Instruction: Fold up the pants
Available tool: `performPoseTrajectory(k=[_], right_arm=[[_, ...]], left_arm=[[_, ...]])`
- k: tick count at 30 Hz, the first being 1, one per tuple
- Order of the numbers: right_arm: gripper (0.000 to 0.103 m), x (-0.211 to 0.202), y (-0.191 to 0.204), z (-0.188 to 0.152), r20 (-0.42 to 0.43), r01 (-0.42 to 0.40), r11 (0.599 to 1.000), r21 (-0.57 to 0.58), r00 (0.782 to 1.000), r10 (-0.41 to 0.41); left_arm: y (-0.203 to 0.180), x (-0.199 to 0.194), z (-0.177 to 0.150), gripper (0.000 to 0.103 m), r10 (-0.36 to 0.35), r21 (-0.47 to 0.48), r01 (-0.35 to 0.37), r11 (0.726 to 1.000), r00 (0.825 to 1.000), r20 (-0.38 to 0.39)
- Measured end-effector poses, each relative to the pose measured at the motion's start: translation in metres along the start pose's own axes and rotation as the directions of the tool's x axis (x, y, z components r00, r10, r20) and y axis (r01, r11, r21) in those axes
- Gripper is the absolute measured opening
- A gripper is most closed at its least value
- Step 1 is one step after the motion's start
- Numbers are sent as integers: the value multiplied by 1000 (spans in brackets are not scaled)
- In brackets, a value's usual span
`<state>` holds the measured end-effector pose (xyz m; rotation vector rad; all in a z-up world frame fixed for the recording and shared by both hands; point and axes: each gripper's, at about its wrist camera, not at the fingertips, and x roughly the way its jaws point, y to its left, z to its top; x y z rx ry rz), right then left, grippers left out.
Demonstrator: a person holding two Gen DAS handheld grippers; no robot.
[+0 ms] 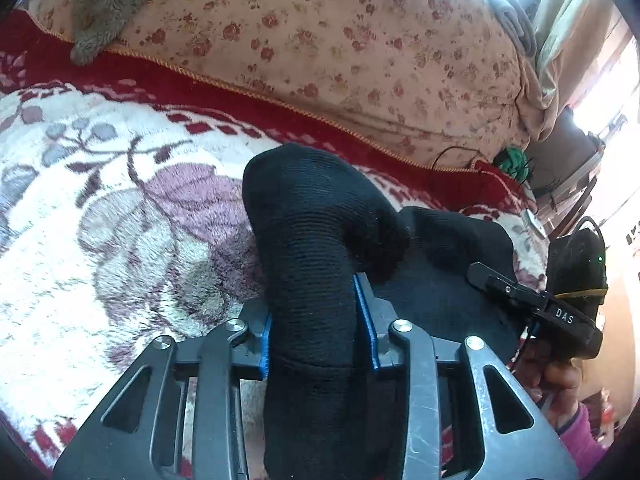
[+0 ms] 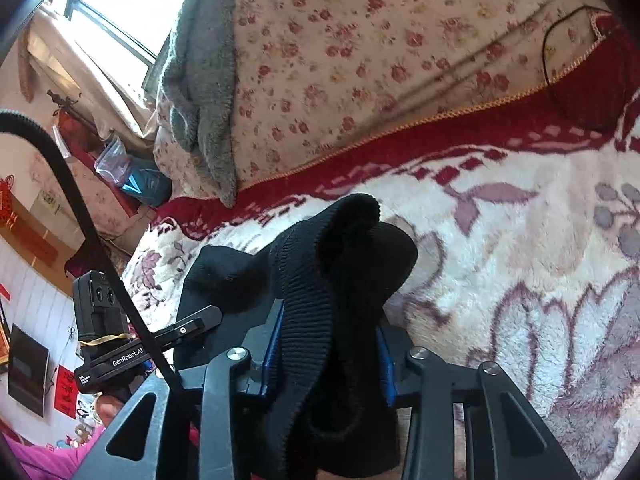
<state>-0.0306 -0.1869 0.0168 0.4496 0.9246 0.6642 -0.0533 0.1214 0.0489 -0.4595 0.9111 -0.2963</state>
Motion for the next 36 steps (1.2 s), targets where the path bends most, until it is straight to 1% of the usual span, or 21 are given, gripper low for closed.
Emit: performPoseTrajectory(k=[3,7,9,11,14,18,20,23,24,25,26,27,28,29,30,32,34,35,36], right_arm=[[37,1,19,8,-1,-27,999,-22,1000,27],[37,18,55,21,-4,-93,995,-39,996,93],[37,33,77,25,-12,-117,991,-62,993,116],[37,49,95,27,-22,-142,987,-73,990,140],[37,85,124,28,-56,-185,980,-80,982,181],[37,131,153,26,-121,-213,972,-94,972,201],[37,153,165,24,-148,-218,969,-113,968,201],[37,186,174,18,-199,-213,969,-125,962,186],[38,196,175,15,-221,-199,971,-131,961,167],[39,206,176,11,-238,-169,974,-152,962,130],[44,213,175,8,-242,-127,976,-176,967,82],[53,216,173,8,-237,-106,977,-187,970,60],[58,216,172,7,-220,-90,977,-192,974,47],[64,214,171,7,-212,-64,979,-192,977,23],[64,213,170,7,-211,-53,980,-192,977,12],[64,209,172,10,-216,-43,980,-197,976,-1],[64,203,181,12,-202,-19,972,-236,979,-30],[64,198,187,12,-188,-5,964,-266,981,-46],[64,194,192,12,-175,6,958,-288,983,-59]], left_arm=[[0,-24,7,32,33,23,-34,999,998,47],[18,-63,23,32,86,8,-87,996,992,93],[30,-80,29,32,125,-2,-126,992,985,116],[45,-96,32,32,172,-16,-171,985,975,141],[76,-119,33,32,240,-71,-231,970,957,165],[118,-137,27,32,295,-151,-271,951,939,174],[141,-141,21,32,313,-196,-279,940,934,170],[168,-139,12,32,337,-248,-295,923,930,146],[177,-134,10,32,347,-265,-305,915,929,128],[183,-130,7,33,351,-276,-310,910,929,113],[188,-127,3,38,350,-289,-308,906,931,106],[193,-125,0,42,358,-303,-312,900,928,107],[193,-125,-2,53,379,-310,-330,891,919,111],[191,-124,-3,58,401,-311,-350,883,909,115],[191,-124,-4,65,425,-311,-373,874,897,119],[188,-124,-5,66,438,-309,-385,870,891,121],[184,-125,-4,66,459,-295,-411,863,881,117],[182,-126,-4,66,476,-286,-429,857,872,118],[178,-128,-4,66,497,-277,-451,849,859,124]])
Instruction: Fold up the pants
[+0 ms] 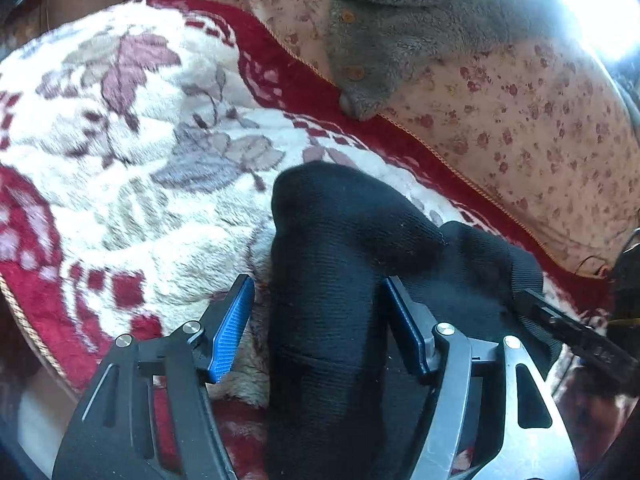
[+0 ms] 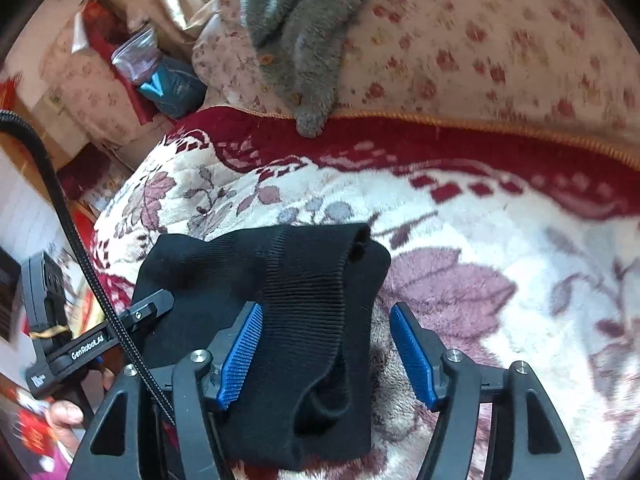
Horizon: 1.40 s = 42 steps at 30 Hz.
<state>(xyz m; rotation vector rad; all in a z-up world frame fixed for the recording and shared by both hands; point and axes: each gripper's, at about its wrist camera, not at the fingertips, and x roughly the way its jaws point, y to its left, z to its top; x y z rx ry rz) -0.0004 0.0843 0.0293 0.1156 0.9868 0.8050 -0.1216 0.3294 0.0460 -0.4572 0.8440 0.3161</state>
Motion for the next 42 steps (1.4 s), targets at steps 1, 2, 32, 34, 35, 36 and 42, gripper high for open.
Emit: performPoseTrajectory(k=[1,2,32,34,35,36,42], right_arm=[[64,-4,6,1,12,18,1000,-20,1000,-18],[64,-10,11,1,26,32,999,-34,999,-31],[64,-77,58,-44,118,-12,994,-113,993,25],[64,-79,59,-45,120,-17,994,-112,992,31],[64,-79,60,-45,120,-21,993,-113,992,35],[64,-79,61,-46,118,-26,993,-116,992,40],[64,-79,66,-48,116,-39,990,-135,992,55]], left_arm=[[-1,-3,0,66,24,9,-24,1000,1000,13],[-3,-7,0,66,48,15,-48,999,998,27],[-55,-89,-43,66,157,75,-174,982,970,188],[-56,-91,-44,66,165,79,-183,980,967,194],[-56,-93,-45,66,166,78,-184,980,966,198],[-56,-94,-46,66,163,77,-182,980,966,202],[-54,-96,-48,66,168,61,-183,981,965,200]])
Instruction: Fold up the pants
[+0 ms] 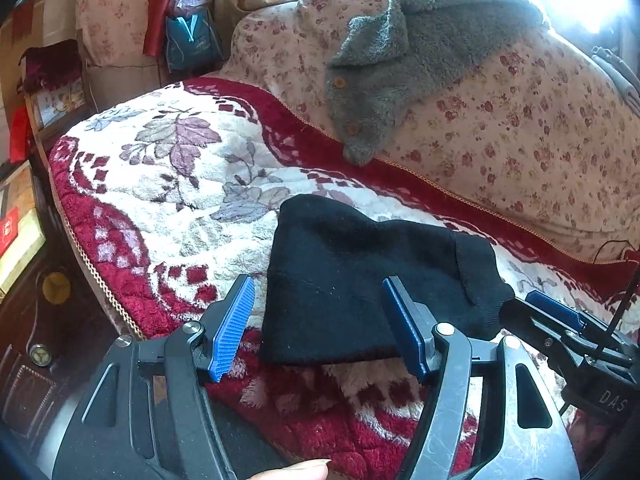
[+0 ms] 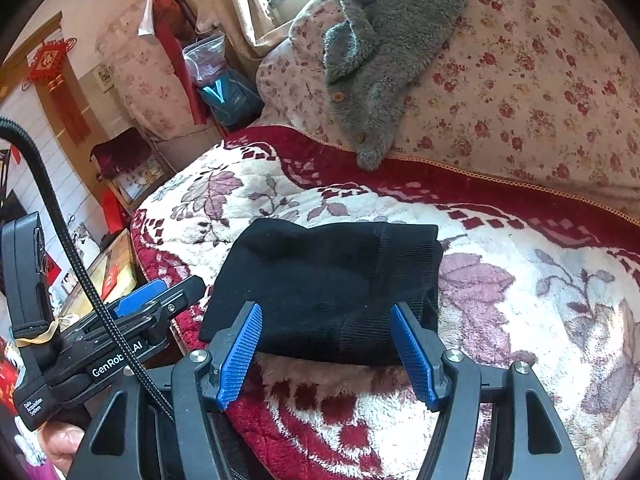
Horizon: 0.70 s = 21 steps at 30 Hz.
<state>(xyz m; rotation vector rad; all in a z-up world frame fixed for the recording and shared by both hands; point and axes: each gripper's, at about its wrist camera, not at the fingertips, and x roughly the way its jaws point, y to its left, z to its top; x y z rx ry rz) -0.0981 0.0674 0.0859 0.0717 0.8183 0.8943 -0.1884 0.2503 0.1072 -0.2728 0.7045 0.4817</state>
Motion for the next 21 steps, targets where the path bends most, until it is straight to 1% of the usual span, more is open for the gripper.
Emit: performPoseTrajectory(k=[7,21], right_arm=[[64,3,-1,-1,-7,-2,1000,9,1000,2],[64,12,2,-1,-21,-1,1000,5,1000,1]], left_arm=[[0,2,-3,66,12,-5,-12,1000,1000,-15],[5,8,-3,66,21,-17,-22,1000,1000,-16]])
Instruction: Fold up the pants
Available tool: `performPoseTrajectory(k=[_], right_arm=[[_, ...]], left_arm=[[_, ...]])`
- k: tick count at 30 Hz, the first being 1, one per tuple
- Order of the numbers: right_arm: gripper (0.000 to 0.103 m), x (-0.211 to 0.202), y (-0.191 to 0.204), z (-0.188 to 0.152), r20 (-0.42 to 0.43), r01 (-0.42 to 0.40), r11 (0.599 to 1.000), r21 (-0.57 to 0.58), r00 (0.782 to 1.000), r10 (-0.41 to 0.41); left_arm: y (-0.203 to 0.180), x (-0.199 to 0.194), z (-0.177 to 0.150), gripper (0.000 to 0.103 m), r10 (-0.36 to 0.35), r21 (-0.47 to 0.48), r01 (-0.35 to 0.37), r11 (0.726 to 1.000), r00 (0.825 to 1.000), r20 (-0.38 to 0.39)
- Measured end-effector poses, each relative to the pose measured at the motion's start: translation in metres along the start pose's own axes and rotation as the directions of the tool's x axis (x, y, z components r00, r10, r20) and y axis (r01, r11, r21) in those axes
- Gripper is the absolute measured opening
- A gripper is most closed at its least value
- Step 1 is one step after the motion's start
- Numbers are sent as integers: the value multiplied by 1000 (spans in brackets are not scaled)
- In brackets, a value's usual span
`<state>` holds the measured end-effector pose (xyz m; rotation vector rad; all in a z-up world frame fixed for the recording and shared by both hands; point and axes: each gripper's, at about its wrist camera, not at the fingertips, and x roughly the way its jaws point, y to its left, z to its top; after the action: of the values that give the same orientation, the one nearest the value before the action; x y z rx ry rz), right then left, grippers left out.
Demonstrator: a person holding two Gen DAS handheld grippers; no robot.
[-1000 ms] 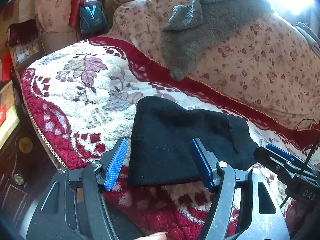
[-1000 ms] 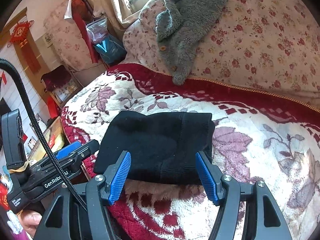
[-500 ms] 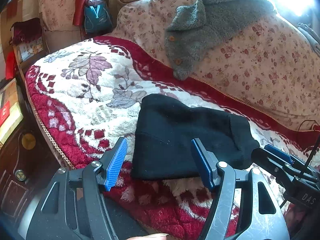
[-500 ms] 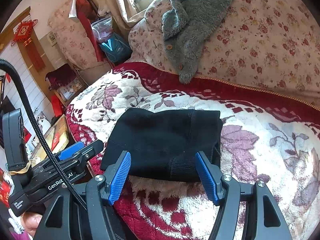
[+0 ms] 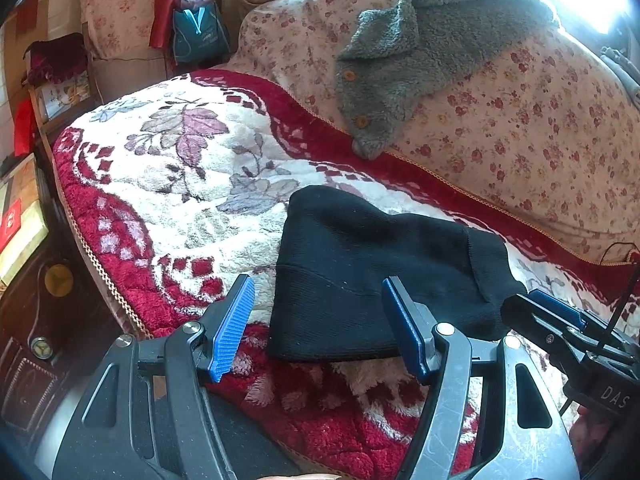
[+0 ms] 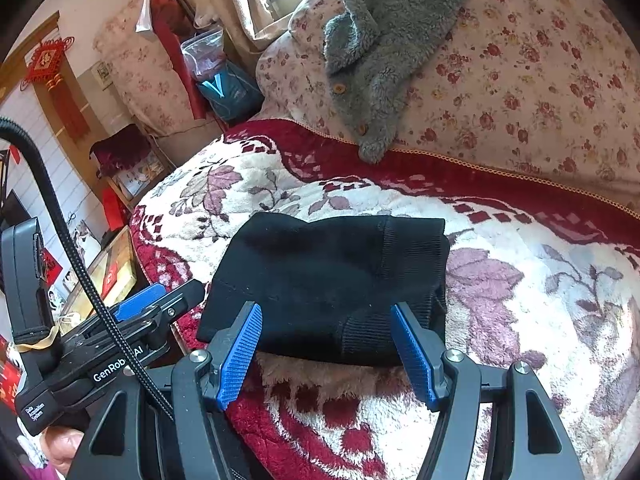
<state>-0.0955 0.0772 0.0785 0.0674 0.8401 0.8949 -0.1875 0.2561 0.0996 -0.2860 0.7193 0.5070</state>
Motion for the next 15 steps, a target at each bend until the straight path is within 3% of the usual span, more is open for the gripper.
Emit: performPoseTrajectory(k=[15], right_arm=[[64,8,6,2,-16,-8,1000,-11,1000,8]], left_arm=[[4,-1,0,66,5,-16,-5,1000,1000,-1]])
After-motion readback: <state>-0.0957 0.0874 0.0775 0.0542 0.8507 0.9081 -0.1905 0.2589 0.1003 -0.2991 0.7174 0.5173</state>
